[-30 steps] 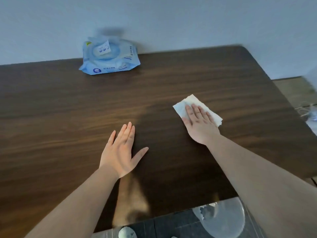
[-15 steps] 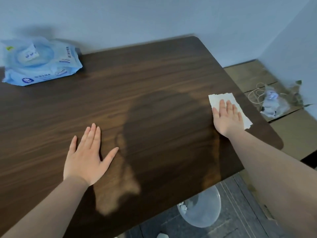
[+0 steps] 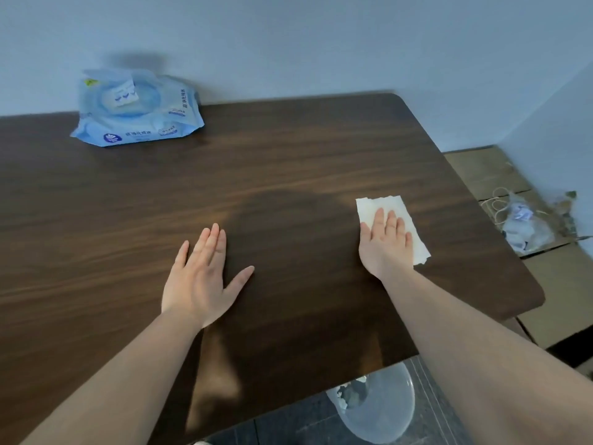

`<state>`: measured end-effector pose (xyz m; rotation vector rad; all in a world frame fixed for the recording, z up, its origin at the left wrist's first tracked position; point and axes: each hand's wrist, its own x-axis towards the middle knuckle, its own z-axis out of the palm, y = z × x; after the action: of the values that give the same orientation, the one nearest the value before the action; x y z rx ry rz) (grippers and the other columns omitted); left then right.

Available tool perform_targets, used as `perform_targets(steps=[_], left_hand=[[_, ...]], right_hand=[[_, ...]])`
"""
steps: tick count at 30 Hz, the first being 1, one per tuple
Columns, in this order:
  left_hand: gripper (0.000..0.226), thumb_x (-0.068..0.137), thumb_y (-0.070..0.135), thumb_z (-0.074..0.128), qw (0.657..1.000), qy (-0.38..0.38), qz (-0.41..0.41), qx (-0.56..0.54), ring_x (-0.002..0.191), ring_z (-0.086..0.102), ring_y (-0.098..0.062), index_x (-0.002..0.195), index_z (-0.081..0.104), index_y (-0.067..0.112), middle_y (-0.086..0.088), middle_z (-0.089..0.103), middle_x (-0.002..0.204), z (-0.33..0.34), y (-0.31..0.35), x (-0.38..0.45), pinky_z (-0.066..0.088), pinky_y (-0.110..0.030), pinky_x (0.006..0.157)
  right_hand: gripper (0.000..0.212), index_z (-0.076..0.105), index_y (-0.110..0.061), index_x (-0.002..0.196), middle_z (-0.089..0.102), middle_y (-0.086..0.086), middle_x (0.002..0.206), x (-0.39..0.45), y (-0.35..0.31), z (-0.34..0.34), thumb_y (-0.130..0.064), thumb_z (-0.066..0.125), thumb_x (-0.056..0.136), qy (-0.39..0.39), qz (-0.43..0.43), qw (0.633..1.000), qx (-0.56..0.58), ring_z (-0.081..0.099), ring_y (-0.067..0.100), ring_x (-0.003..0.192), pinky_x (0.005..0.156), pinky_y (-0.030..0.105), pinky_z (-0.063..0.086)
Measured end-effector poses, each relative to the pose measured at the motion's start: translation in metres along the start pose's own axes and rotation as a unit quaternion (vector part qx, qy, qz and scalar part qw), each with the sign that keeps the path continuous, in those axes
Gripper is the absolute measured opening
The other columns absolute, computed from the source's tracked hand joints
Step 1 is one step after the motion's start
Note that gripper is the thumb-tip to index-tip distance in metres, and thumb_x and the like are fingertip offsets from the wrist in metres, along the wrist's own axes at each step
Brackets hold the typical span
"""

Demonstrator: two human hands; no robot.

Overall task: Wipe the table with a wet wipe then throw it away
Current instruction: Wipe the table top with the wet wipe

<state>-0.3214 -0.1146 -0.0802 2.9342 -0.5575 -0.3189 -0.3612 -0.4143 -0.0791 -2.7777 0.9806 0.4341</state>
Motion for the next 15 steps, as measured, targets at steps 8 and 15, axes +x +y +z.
perform_targets(steps=[8,15], left_hand=[[0.082,0.087,0.067,0.014,0.997,0.018,-0.056,-0.042,0.140,-0.014,-0.006,0.149,-0.005,0.017,0.005,-0.011,0.156,-0.010,-0.098,-0.061,-0.005,-0.035,0.116],[0.100,0.072,0.079,0.001,0.980,0.004,-0.198,-0.016,0.139,-0.010,-0.006,0.149,0.001,0.015,0.002,-0.005,0.156,-0.025,-0.264,-0.177,0.001,-0.035,0.116]], right_hand=[[0.058,-0.011,-0.021,0.150,-0.011,0.003,0.161,-0.065,-0.144,0.032,-0.044,0.007,0.100,-0.018,-0.166,0.986,-0.007,-0.012,0.021,0.147,0.118,0.040,-0.008],[0.057,-0.013,-0.023,0.149,-0.013,0.003,0.160,-0.148,-0.288,0.073,-0.044,0.006,0.100,-0.054,-0.316,0.947,-0.026,-0.015,0.022,0.146,0.118,0.040,-0.012]])
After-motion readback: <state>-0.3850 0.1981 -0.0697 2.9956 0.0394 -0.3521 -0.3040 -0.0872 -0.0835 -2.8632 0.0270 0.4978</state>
